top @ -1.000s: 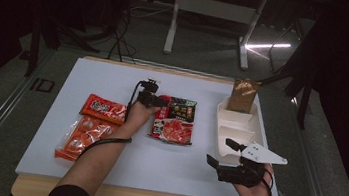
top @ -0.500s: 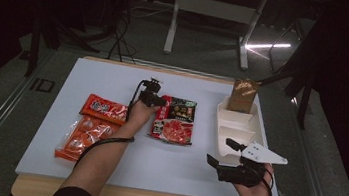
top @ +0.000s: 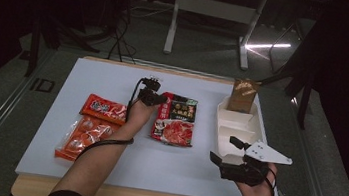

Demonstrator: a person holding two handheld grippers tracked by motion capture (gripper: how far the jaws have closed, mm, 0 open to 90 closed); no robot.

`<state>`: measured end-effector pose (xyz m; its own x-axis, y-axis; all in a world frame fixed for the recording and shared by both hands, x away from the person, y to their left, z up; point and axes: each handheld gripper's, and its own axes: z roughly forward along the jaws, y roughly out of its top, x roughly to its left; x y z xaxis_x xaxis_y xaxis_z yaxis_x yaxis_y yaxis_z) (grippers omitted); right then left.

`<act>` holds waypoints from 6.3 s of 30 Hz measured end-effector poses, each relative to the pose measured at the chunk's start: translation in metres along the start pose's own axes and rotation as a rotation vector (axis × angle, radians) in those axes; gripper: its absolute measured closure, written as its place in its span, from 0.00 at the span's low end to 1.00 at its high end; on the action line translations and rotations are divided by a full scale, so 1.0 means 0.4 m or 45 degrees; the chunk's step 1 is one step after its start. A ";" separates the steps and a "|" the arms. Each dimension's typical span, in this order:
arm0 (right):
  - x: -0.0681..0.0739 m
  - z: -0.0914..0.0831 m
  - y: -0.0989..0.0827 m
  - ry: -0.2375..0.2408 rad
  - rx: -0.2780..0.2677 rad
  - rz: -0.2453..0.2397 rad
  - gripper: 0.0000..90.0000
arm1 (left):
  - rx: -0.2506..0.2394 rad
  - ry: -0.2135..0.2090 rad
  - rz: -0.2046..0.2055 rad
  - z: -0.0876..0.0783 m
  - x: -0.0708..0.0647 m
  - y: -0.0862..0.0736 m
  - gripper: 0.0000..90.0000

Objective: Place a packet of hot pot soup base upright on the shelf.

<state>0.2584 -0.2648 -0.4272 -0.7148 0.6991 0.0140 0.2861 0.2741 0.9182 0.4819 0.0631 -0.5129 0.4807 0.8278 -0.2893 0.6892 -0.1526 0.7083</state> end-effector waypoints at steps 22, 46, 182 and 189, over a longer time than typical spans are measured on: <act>-0.027 -0.039 0.020 -0.099 -0.067 -0.041 0.15 | -0.162 -0.116 0.121 -0.118 -0.104 0.035 0.99; -0.037 -0.038 0.040 -0.065 -0.026 0.047 0.12 | -0.377 -0.325 0.198 -0.258 -0.171 0.027 0.98; -0.453 0.010 0.215 -0.198 -0.141 0.187 0.87 | -0.308 -0.459 0.362 -0.466 -0.127 -0.395 0.02; -0.477 0.041 0.195 -0.207 -0.105 0.186 0.87 | -0.320 -0.441 0.367 -0.462 -0.119 -0.402 0.02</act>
<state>0.4273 -0.3660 -0.3648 -0.5554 0.8265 0.0916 0.3215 0.1118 0.9403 0.2480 0.1480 -0.4938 0.8126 0.5374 -0.2257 0.3711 -0.1784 0.9113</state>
